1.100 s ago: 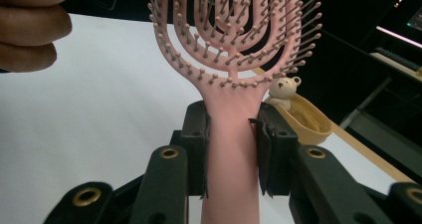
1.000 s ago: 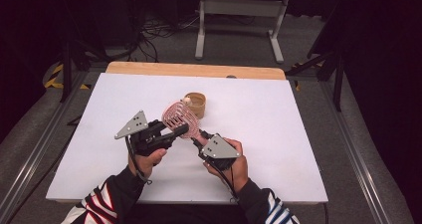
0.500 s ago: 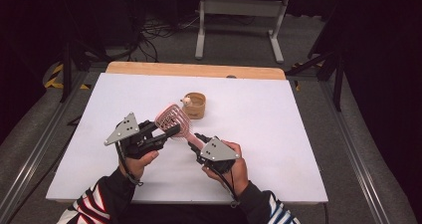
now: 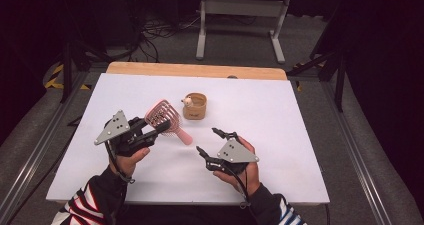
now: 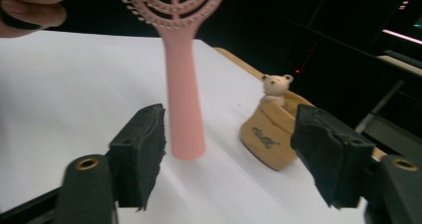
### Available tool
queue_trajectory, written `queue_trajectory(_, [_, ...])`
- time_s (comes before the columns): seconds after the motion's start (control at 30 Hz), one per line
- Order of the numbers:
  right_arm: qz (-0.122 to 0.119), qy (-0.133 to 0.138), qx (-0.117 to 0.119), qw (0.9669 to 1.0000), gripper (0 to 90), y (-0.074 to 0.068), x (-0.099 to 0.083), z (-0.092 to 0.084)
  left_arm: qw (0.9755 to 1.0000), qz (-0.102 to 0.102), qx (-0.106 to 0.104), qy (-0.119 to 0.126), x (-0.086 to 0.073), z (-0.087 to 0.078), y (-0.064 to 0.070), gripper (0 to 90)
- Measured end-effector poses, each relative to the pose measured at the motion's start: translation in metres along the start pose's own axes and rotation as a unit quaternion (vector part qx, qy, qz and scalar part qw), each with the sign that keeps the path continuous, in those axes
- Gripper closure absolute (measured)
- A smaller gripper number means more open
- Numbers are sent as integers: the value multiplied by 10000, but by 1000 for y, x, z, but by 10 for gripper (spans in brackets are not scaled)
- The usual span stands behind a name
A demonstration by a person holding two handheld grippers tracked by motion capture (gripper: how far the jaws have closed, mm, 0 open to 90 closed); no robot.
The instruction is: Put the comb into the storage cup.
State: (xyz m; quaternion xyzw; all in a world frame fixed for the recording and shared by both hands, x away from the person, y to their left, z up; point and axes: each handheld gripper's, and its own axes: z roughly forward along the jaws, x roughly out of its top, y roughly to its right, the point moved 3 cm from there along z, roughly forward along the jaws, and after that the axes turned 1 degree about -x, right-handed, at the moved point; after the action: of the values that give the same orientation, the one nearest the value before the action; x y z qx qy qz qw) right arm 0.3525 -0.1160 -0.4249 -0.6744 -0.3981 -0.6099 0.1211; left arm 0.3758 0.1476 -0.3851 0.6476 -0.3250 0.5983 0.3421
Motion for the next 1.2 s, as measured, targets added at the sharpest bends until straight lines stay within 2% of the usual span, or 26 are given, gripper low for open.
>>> queue_trajectory(0.1, [58, 37, -70, 10000, 252, 5, -2, -5, 10000, 16, 37, -10, 1, -2, -2, 637])
queue_trajectory(0.27, [9, -33, -409, 9992, 190, 15, -11, -15, 10000, 10, 98, -6, 4, -7, -5, 637])
queue_trajectory(0.4, [162, -62, -505, 9986, 125, 24, -23, -26, 9998, 95, 156, -2, 7, -11, -8, 637])
queue_trajectory(0.5, [175, -92, -533, 9984, 92, 27, -27, -29, 9998, 99, 197, 24, 8, -13, -10, 637])
queue_trajectory(0.53, [195, -100, -648, 9977, 77, 31, -31, -34, 9997, 115, 229, 25, 9, -14, -10, 637])
queue_trajectory(0.67, [243, -158, -717, 9970, 64, 36, -36, -40, 9994, 102, 311, 60, 11, -19, -14, 637])
queue_trajectory(0.8, [474, -201, -794, 9955, 45, 45, -44, -49, 9993, 52, 364, 113, 13, -21, -18, 637])
queue_trajectory(0.9, [538, -239, -845, 9947, 41, 49, -50, -54, 9990, 91, 411, 172, 18, -23, -20, 637])
queue_trajectory(0.97, [668, -270, -921, 9931, 38, 54, -55, -60, 9988, 116, 428, 219, 22, -23, -20, 637])
queue_trajectory(1.2, [773, -320, -1004, 9914, 50, 60, -62, -68, 9984, 213, 430, 290, 38, -15, -21, 637])
